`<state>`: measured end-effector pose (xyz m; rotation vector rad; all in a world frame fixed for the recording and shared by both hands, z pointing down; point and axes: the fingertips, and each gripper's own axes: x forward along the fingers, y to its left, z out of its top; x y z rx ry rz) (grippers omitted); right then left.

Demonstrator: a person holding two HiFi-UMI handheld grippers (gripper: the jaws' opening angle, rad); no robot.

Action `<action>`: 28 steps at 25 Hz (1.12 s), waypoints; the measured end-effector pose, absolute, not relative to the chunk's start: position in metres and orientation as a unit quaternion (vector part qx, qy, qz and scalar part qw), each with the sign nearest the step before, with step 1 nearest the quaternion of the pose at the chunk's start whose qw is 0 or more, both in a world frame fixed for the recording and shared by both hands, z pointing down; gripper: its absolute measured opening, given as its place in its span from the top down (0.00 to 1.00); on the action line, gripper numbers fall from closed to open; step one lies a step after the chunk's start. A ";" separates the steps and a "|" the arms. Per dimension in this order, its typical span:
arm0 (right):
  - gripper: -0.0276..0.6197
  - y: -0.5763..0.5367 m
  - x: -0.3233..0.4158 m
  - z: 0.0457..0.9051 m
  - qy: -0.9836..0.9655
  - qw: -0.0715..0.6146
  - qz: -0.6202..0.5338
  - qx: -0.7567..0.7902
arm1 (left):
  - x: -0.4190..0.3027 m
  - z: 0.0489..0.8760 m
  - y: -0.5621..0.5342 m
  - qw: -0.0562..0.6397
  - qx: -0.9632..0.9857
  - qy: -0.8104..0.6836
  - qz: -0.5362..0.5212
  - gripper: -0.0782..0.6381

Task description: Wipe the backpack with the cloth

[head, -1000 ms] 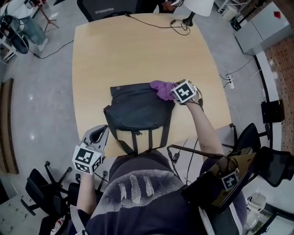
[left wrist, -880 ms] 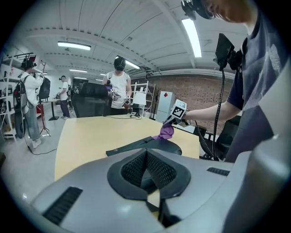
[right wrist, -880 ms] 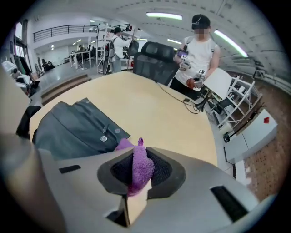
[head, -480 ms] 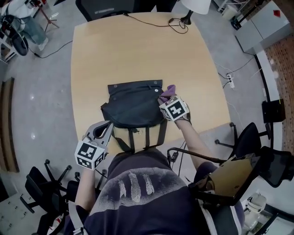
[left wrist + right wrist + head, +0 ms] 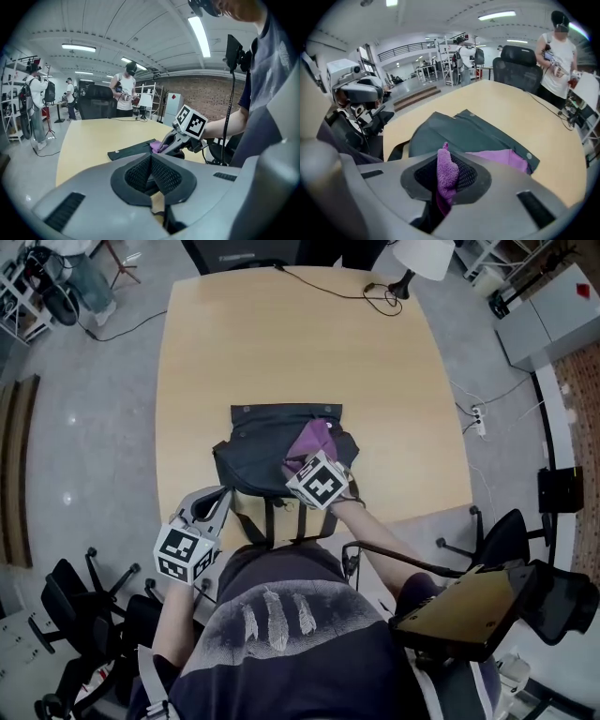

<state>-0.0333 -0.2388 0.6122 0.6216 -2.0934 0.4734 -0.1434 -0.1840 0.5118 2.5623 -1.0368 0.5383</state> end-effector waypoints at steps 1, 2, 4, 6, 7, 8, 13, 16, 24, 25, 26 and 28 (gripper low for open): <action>0.89 -0.233 -0.047 0.612 -0.848 0.437 0.190 0.232 | -0.143 0.511 -0.184 0.162 0.897 -0.365 0.187 0.88; 0.89 -0.228 -0.060 0.612 -0.854 0.438 0.183 0.212 | -0.143 0.511 -0.183 0.161 0.897 -0.368 0.186 0.88; 0.89 -0.222 -0.084 0.613 -0.865 0.438 0.166 0.177 | -0.143 0.509 -0.181 0.161 0.895 -0.372 0.185 0.88; 0.89 -0.215 -0.102 0.614 -0.874 0.426 0.181 0.152 | -0.144 0.507 -0.177 0.160 0.893 -0.379 0.185 0.88; 0.89 -0.211 -0.112 0.612 -0.878 0.415 0.195 0.138 | -0.146 0.507 -0.175 0.160 0.891 -0.382 0.186 0.88; 0.89 -0.207 -0.120 0.610 -0.881 0.408 0.205 0.125 | -0.148 0.507 -0.173 0.160 0.889 -0.386 0.187 0.88; 0.89 -0.207 -0.141 0.609 -0.890 0.380 0.229 0.104 | -0.160 0.507 -0.163 0.161 0.878 -0.407 0.194 0.88; 0.89 -0.208 -0.159 0.594 -0.906 0.308 0.274 0.092 | -0.163 0.507 -0.157 0.164 0.874 -0.413 0.195 0.88; 0.89 -0.204 -0.151 0.502 -0.915 0.046 0.397 0.054 | -0.165 0.495 -0.142 0.156 0.857 -0.453 0.191 0.88; 0.89 -0.205 -0.135 0.495 -0.915 0.038 0.397 0.060 | -0.165 0.494 -0.138 0.159 0.853 -0.462 0.186 0.88; 0.89 -0.208 -0.117 0.489 -0.914 0.028 0.398 0.075 | -0.165 0.494 -0.137 0.162 0.852 -0.464 0.183 0.88; 0.89 -0.218 -0.072 0.488 -0.904 0.003 0.407 0.127 | -0.158 0.496 -0.134 0.168 0.855 -0.455 0.186 0.88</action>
